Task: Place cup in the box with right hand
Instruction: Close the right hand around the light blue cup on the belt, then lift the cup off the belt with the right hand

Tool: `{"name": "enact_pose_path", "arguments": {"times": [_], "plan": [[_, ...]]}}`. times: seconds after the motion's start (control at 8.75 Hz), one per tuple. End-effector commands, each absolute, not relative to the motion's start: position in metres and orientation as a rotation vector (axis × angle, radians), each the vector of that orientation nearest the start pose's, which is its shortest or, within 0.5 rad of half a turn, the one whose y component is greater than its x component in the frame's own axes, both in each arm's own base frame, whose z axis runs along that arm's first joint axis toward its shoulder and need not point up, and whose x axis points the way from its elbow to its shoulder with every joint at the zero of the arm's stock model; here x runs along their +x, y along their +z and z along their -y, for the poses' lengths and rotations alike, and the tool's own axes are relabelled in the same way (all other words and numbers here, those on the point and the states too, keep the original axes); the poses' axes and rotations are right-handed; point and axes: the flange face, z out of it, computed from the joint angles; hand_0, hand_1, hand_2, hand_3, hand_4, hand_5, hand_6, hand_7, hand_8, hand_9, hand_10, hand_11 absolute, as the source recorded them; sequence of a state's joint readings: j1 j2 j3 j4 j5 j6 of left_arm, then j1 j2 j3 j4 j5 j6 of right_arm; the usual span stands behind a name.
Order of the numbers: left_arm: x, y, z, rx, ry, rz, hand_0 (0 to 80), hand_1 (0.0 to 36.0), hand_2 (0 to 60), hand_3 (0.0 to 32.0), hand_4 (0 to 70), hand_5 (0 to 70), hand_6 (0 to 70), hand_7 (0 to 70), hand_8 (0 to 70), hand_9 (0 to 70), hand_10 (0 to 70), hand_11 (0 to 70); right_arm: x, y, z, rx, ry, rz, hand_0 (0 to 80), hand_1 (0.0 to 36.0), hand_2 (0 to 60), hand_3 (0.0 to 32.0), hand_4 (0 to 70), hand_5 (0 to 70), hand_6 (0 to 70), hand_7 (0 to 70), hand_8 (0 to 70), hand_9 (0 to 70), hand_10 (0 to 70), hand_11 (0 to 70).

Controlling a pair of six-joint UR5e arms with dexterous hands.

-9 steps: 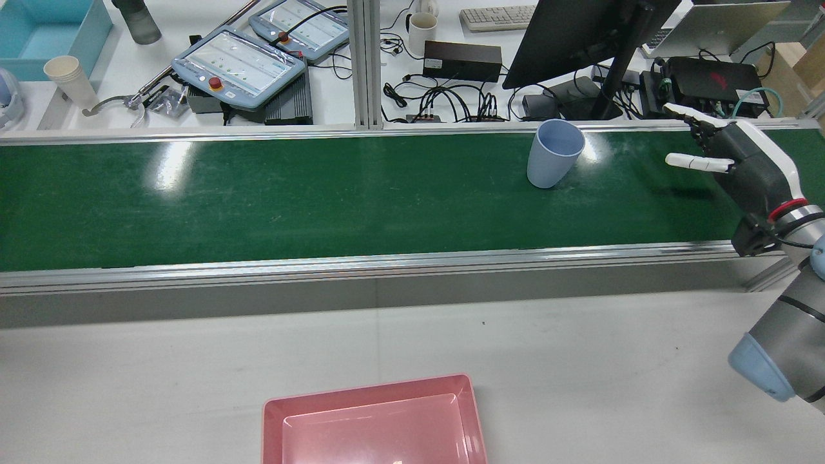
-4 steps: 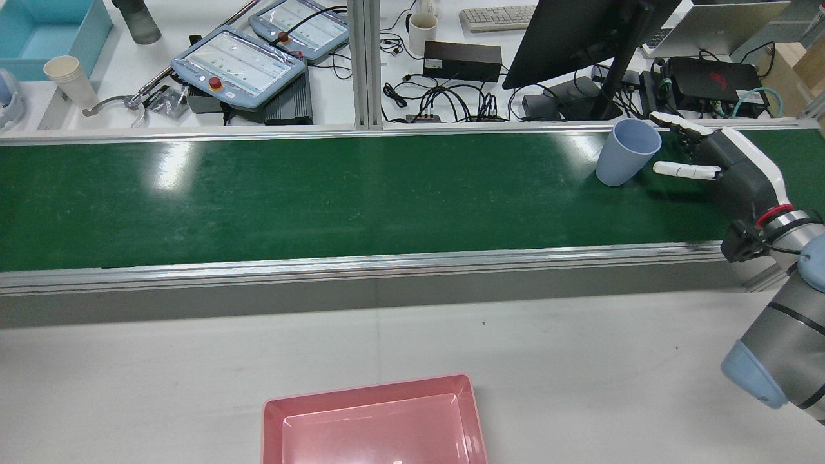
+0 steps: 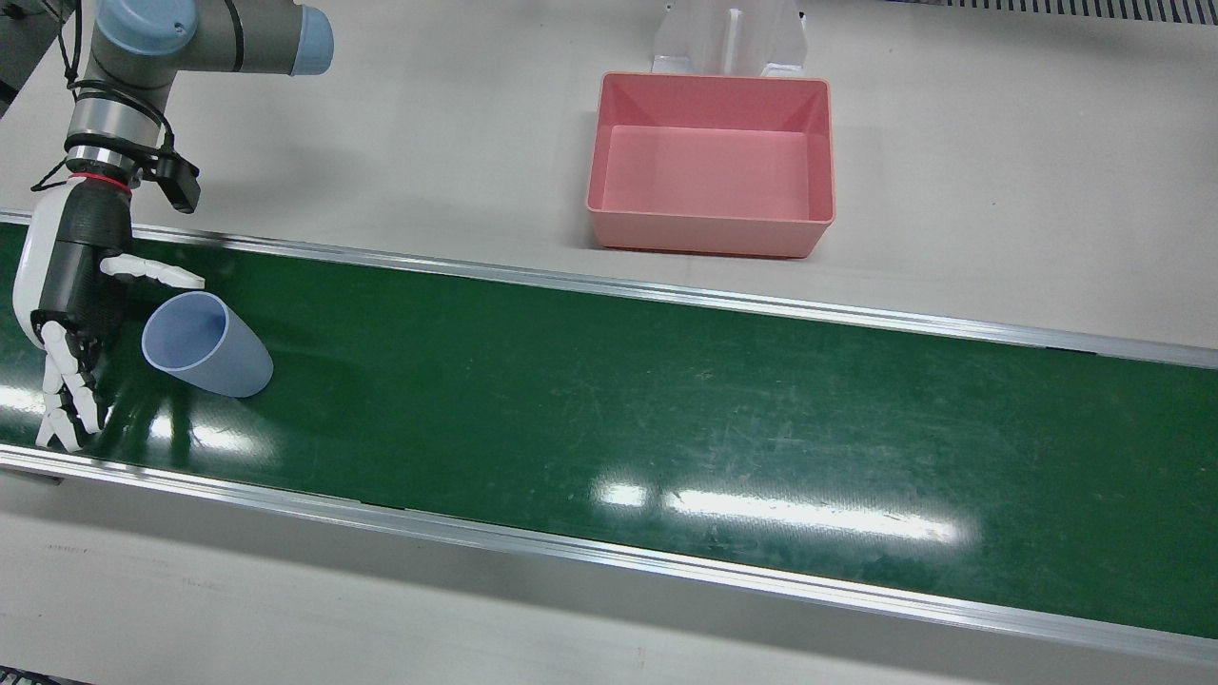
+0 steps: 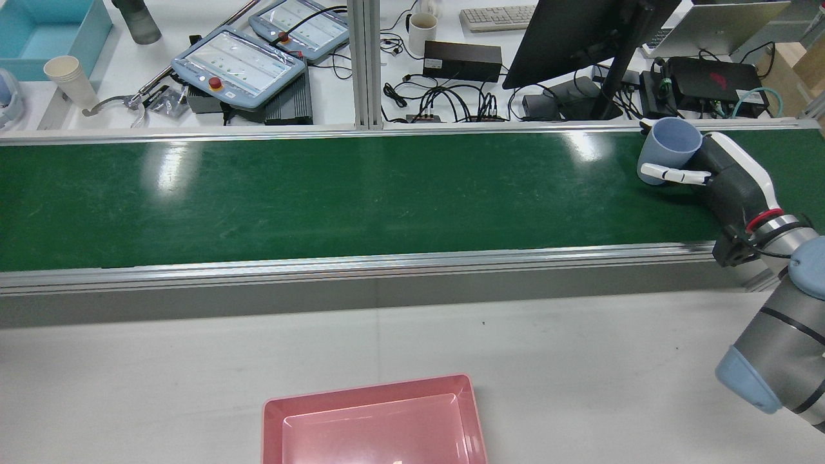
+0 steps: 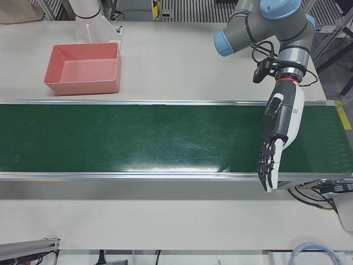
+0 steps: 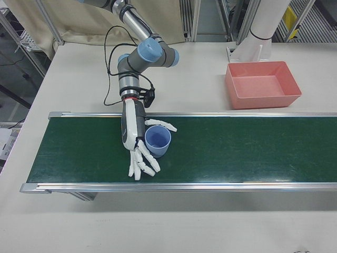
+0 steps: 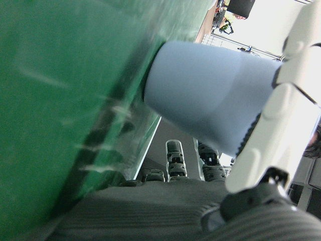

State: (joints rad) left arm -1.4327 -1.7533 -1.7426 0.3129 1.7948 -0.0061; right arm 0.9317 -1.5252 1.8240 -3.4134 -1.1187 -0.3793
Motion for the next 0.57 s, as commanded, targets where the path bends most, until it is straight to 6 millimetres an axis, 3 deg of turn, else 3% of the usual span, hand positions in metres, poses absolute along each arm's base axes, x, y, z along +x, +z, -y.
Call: {"name": "enact_pose_path", "arguments": {"times": [0.0,0.11,0.23,0.46], "plan": [[-0.036,0.540,0.556,-0.374,-1.985,-2.068,0.0,0.0,0.0,0.0,0.0,0.0,0.0,0.0,0.0,0.0,0.0,0.0,-0.154,0.562,0.500,-0.229,-2.392,-2.574,37.3,28.9,60.0,0.0,10.9,11.5,32.7,70.0,47.0,70.0,29.7,43.7],[-0.035,0.540,0.556,-0.375,-1.984,-2.067,0.0,0.0,0.0,0.0,0.0,0.0,0.0,0.0,0.0,0.0,0.0,0.0,-0.155,0.560,0.501,-0.226,-2.388,-2.575,37.2,33.8,60.0,0.0,18.0,14.9,41.1,70.0,59.4,70.0,46.9,67.0],[-0.036,0.540,0.556,-0.374,-1.985,-2.068,0.0,0.0,0.0,0.0,0.0,0.0,0.0,0.0,0.0,0.0,0.0,0.0,-0.154,0.557,0.501,-0.223,-2.374,-2.578,37.0,36.0,60.0,0.0,11.5,16.8,42.9,70.0,65.7,70.0,50.6,70.0],[-0.035,0.540,0.556,-0.375,-1.984,-2.067,0.0,0.0,0.0,0.0,0.0,0.0,0.0,0.0,0.0,0.0,0.0,0.0,-0.154,0.523,0.502,-0.205,-2.278,-2.614,29.2,32.0,60.0,0.0,0.0,16.3,42.2,70.0,64.6,70.0,48.3,69.3]]}}
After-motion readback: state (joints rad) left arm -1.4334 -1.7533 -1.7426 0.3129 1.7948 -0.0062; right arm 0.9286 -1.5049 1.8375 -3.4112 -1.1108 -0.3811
